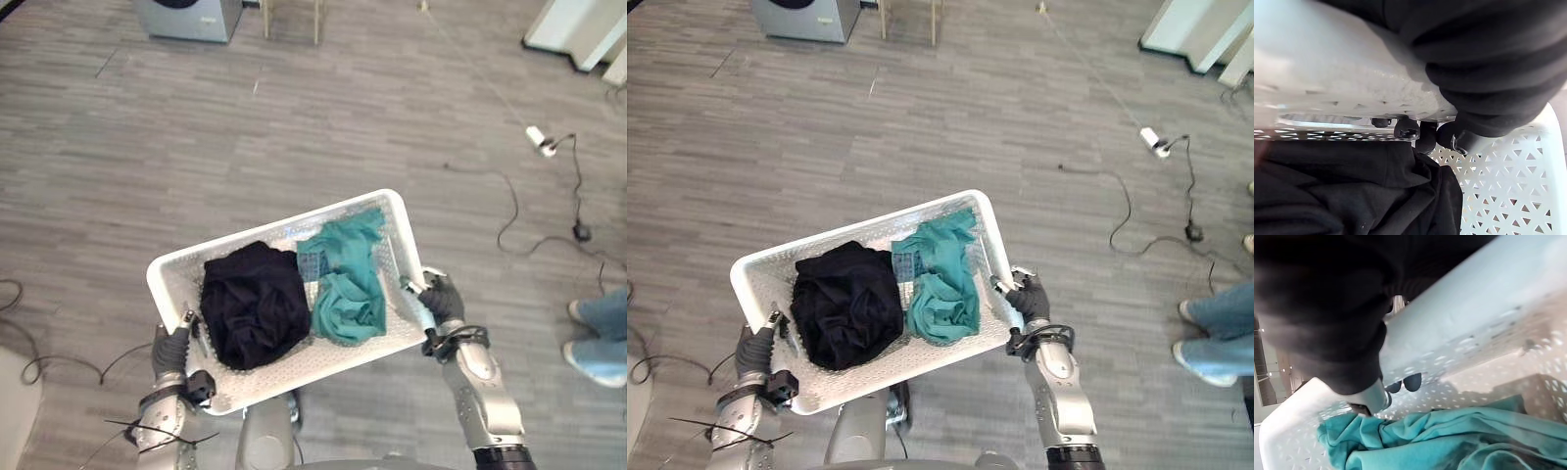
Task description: Pick up the laundry basket with both hands and put the clothes into the washing machine.
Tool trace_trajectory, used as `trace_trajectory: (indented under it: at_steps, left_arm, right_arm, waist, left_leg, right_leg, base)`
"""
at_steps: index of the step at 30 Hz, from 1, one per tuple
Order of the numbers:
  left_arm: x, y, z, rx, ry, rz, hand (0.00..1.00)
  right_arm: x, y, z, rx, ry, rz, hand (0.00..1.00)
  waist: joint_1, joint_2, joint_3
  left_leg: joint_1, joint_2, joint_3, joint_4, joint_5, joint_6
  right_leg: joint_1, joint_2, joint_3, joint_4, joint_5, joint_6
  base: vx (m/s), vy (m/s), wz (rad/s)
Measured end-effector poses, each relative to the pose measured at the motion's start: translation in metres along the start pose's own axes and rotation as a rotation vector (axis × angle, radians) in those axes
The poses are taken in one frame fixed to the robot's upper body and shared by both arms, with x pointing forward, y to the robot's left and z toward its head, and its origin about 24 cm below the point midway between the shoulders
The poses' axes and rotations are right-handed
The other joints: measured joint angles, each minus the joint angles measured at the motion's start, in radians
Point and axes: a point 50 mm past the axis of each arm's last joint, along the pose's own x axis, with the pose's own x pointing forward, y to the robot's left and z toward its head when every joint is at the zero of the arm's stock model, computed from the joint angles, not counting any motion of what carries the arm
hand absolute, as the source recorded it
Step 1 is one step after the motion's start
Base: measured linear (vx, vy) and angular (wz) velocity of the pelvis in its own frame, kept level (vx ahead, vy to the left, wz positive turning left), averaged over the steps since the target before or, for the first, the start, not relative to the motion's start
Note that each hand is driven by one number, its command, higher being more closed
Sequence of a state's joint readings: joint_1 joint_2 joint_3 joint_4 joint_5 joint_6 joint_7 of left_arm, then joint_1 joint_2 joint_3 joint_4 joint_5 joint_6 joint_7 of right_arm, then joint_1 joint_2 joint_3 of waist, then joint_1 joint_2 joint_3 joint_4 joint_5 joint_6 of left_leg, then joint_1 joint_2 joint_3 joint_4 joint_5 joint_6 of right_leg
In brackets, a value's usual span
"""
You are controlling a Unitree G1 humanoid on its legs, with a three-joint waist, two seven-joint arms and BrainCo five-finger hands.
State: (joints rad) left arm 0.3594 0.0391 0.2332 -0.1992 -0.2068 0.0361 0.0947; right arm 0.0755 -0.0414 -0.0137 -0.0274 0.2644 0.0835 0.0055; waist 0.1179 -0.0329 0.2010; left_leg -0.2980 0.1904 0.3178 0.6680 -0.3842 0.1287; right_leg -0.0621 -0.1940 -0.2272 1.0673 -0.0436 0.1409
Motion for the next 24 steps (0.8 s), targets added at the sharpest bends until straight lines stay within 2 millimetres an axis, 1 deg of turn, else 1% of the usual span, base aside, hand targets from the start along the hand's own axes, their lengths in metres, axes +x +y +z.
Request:
trace_trajectory:
  at_steps: [1, 2, 3, 4, 5, 6, 7, 8, 9, 10, 11, 12, 13, 14, 15, 16, 17, 18, 19, 20, 21, 22, 23, 24]
  left_arm:
    - [-0.001, 0.003, 0.001, 0.02, -0.001, 0.005, 1.0]
    - [-0.003, 0.006, 0.001, 0.037, -0.002, 0.009, 1.0]
    - [-0.004, 0.006, 0.002, 0.042, -0.005, 0.009, 1.0]
    - [-0.005, 0.004, 0.003, 0.043, -0.011, -0.001, 1.0]
    - [-0.005, -0.001, 0.004, 0.038, -0.016, -0.022, 1.0]
    - [-0.004, -0.003, 0.004, 0.035, -0.017, -0.03, 1.0]
    - [-0.002, -0.007, 0.006, 0.033, -0.025, -0.043, 1.0]
    - [-0.002, -0.008, 0.006, 0.036, -0.028, -0.046, 1.0]
    - [-0.002, -0.007, 0.006, 0.038, -0.026, -0.04, 1.0]
    - [-0.002, -0.008, 0.006, 0.039, -0.025, -0.042, 1.0]
    - [-0.003, -0.007, 0.004, 0.049, -0.018, -0.043, 1.0]
    - [-0.004, -0.011, -0.004, 0.051, 0.012, -0.044, 1.0]
    - [-0.006, -0.015, -0.008, 0.04, 0.03, -0.051, 1.0]
    - [-0.007, -0.017, -0.013, 0.033, 0.048, -0.055, 1.0]
    - [-0.011, -0.015, -0.018, 0.022, 0.071, -0.037, 1.0]
    - [-0.011, -0.017, -0.018, 0.014, 0.07, -0.036, 1.0]
    - [-0.009, -0.018, -0.016, 0.014, 0.062, -0.046, 1.0]
    - [-0.007, -0.019, -0.014, 0.014, 0.049, -0.05, 1.0]
    - [-0.007, -0.019, -0.013, 0.014, 0.046, -0.051, 1.0]
    - [-0.007, -0.019, -0.012, 0.01, 0.04, -0.05, 1.0]
    - [-0.007, -0.02, -0.009, 0.005, 0.028, -0.053, 1.0]
    - [-0.006, -0.021, -0.007, -0.001, 0.013, -0.052, 1.0]
    - [-0.006, -0.021, -0.005, -0.002, 0.006, -0.052, 1.0]
    - [-0.007, -0.02, -0.002, -0.005, -0.009, -0.048, 1.0]
  right_arm:
    - [-0.001, 0.003, -0.003, 0.011, 0.011, 0.002, 1.0]
    - [-0.004, 0.003, -0.007, 0.018, 0.02, 0.0, 1.0]
    - [-0.006, 0.003, -0.008, 0.018, 0.018, -0.002, 1.0]
    - [-0.008, 0.001, -0.008, 0.018, 0.009, -0.01, 1.0]
    - [-0.01, -0.005, -0.004, 0.015, -0.007, -0.028, 1.0]
    - [-0.011, -0.006, -0.004, 0.014, -0.01, -0.034, 1.0]
    - [-0.011, -0.009, -0.003, 0.014, -0.013, -0.047, 1.0]
    - [-0.011, -0.01, -0.003, 0.015, -0.013, -0.051, 1.0]
    - [-0.012, -0.01, -0.004, 0.015, -0.013, -0.05, 1.0]
    - [-0.014, -0.01, -0.004, 0.015, -0.01, -0.054, 1.0]
    - [-0.018, -0.011, -0.009, 0.018, 0.007, -0.058, 1.0]
    - [-0.026, -0.019, -0.016, 0.008, 0.04, -0.087, 1.0]
    - [-0.028, -0.024, -0.016, -0.006, 0.045, -0.095, 1.0]
    - [-0.027, -0.027, -0.014, -0.023, 0.046, -0.095, 1.0]
    - [-0.024, -0.025, -0.012, -0.037, 0.05, -0.079, 1.0]
    - [-0.022, -0.025, -0.011, -0.042, 0.043, -0.083, 1.0]
    - [-0.021, -0.025, -0.009, -0.04, 0.036, -0.096, 1.0]
    - [-0.018, -0.024, -0.006, -0.036, 0.025, -0.093, 1.0]
    - [-0.018, -0.024, -0.006, -0.03, 0.022, -0.091, 1.0]
    - [-0.018, -0.024, -0.005, -0.029, 0.019, -0.09, 1.0]
    - [-0.017, -0.024, -0.004, -0.024, 0.01, -0.087, 1.0]
    - [-0.014, -0.023, 0.0, -0.018, -0.006, -0.076, 1.0]
    - [-0.013, -0.022, 0.001, -0.014, -0.01, -0.071, 1.0]
    - [-0.012, -0.022, 0.002, -0.013, -0.015, -0.065, 1.0]
  waist:
    - [-0.005, 0.006, 0.003]
    - [-0.017, 0.015, 0.009]
    - [-0.028, 0.015, 0.008]
    - [-0.05, 0.015, 0.006]
    - [-0.063, 0.017, 0.006]
    - [-0.071, 0.018, 0.005]
    - [-0.083, 0.02, 0.004]
    - [-0.093, 0.015, 0.0]
    - [-0.107, 0.012, -0.004]
    - [-0.109, 0.012, -0.005]
    - [-0.105, 0.001, -0.016]
    - [-0.111, 0.054, -0.04]
    - [-0.106, 0.093, -0.05]
    - [-0.092, 0.14, -0.059]
    - [-0.066, 0.193, -0.073]
    - [-0.047, 0.198, -0.073]
    - [-0.044, 0.189, -0.066]
    - [-0.046, 0.148, -0.04]
    - [-0.044, 0.132, -0.034]
    - [-0.039, 0.114, -0.033]
    - [-0.025, 0.103, -0.03]
    - [-0.017, 0.093, -0.024]
    - [-0.016, 0.091, -0.022]
    - [-0.014, 0.093, -0.023]
  left_leg:
    - [0.075, -0.003, -0.003, -0.051, -0.009, -0.011]
    - [0.167, -0.017, -0.009, -0.138, -0.01, -0.016]
    - [0.206, -0.022, -0.014, -0.176, -0.009, -0.019]
    - [0.268, -0.033, -0.024, -0.236, -0.013, -0.042]
    - [0.317, -0.038, -0.029, -0.269, -0.024, -0.074]
    - [0.338, -0.039, -0.032, -0.281, -0.033, -0.09]
    - [0.385, -0.039, -0.04, -0.311, -0.049, -0.119]
    - [0.444, -0.044, -0.042, -0.356, -0.061, -0.142]
    - [0.501, -0.048, -0.048, -0.392, -0.072, -0.172]
    - [0.531, -0.047, -0.056, -0.392, -0.083, -0.194]
    - [0.561, -0.037, -0.079, -0.35, -0.099, -0.221]
    - [0.481, 0.061, -0.145, -0.015, -0.055, -0.204]
    - [0.43, 0.12, -0.154, 0.133, 0.021, -0.178]
    - [0.388, 0.185, -0.154, 0.249, 0.124, -0.161]
    - [0.328, 0.278, -0.151, 0.395, 0.373, -0.128]
    - [0.252, 0.325, -0.157, 0.521, 0.356, -0.105]
    - [0.172, 0.342, -0.165, 0.634, 0.317, -0.072]
    - [0.074, 0.307, -0.159, 0.693, 0.251, -0.059]
    - [0.046, 0.28, -0.15, 0.68, 0.229, -0.06]
    - [0.004, 0.241, -0.139, 0.624, 0.196, -0.075]
    - [-0.047, 0.194, -0.121, 0.504, 0.157, -0.101]
    - [-0.096, 0.137, -0.115, 0.325, 0.139, -0.124]
    - [-0.116, 0.11, -0.117, 0.214, 0.143, -0.131]
    - [-0.145, 0.07, -0.117, -0.023, 0.172, -0.176]
  right_leg:
    - [-0.043, 0.004, -0.018, 0.046, -0.025, -0.028]
    - [-0.103, 0.014, -0.044, 0.036, -0.074, -0.067]
    - [-0.135, 0.022, -0.055, 0.007, -0.104, -0.076]
    - [-0.207, 0.03, -0.076, -0.087, -0.152, -0.092]
    - [-0.28, 0.04, -0.08, -0.239, -0.163, -0.11]
    - [-0.307, 0.043, -0.083, -0.337, -0.157, -0.114]
    - [-0.345, 0.05, -0.098, -0.567, -0.11, -0.114]
    - [-0.363, 0.056, -0.109, -0.78, -0.039, -0.102]
    - [-0.385, 0.058, -0.105, -0.86, -0.011, -0.084]
    - [-0.398, 0.06, -0.088, -0.868, -0.004, -0.084]
    - [-0.4, 0.072, -0.051, -0.853, -0.007, -0.094]
    - [-0.397, 0.135, 0.006, -0.697, 0.106, -0.164]
    - [-0.384, 0.163, -0.006, -0.663, 0.114, -0.177]
    - [-0.366, 0.2, -0.022, -0.641, 0.078, -0.193]
    - [-0.306, 0.273, -0.017, -0.653, 0.029, -0.222]
    - [-0.256, 0.305, -0.012, -0.682, 0.009, -0.239]
    - [-0.194, 0.319, -0.004, -0.724, 0.006, -0.243]
    - [-0.065, 0.316, 0.013, -0.822, 0.006, -0.243]
    - [-0.019, 0.31, 0.02, -0.858, 0.006, -0.243]
    - [0.037, 0.304, 0.032, -0.903, 0.005, -0.244]
    - [0.1, 0.303, 0.05, -0.954, -0.001, -0.253]
    - [0.15, 0.294, 0.066, -0.989, -0.031, -0.249]
    - [0.17, 0.291, 0.066, -1.002, -0.049, -0.242]
    - [0.203, 0.29, 0.063, -1.025, -0.077, -0.222]
  base:
    - [0.61, 0.052, 0.14]
    - [0.48, 0.015, 0.17]
    - [0.72, -0.037, 0.37]
    - [0.72, -0.083, 0.47]
    - [0.71, -0.097, 0.47]
    - [0.61, -0.093, 0.4]
    - [0.64, -0.101, 0.33]
    - [0.84, -0.147, 0.4]
    - [0.75, -0.143, 0.33]
    - [0.62, -0.148, 0.34]
    - [0.82, -0.258, 0.6]
    - [0.81, -0.285, 0.56]
    - [0.81, -0.286, 0.35]
    - [0.65, -0.156, -0.43]
    - [0.81, -0.159, -0.64]
    - [0.96, -0.19, -0.59]
    - [0.91, -0.2, -0.12]
    - [0.74, -0.156, 0.05]
    - [0.71, -0.109, 0.06]
    - [0.68, -0.059, -0.13]
    - [0.78, -0.02, -0.24]
    - [0.64, 0.031, -0.22]
    - [0.61, 0.088, -0.17]
    - [0.48, 0.101, -0.13]
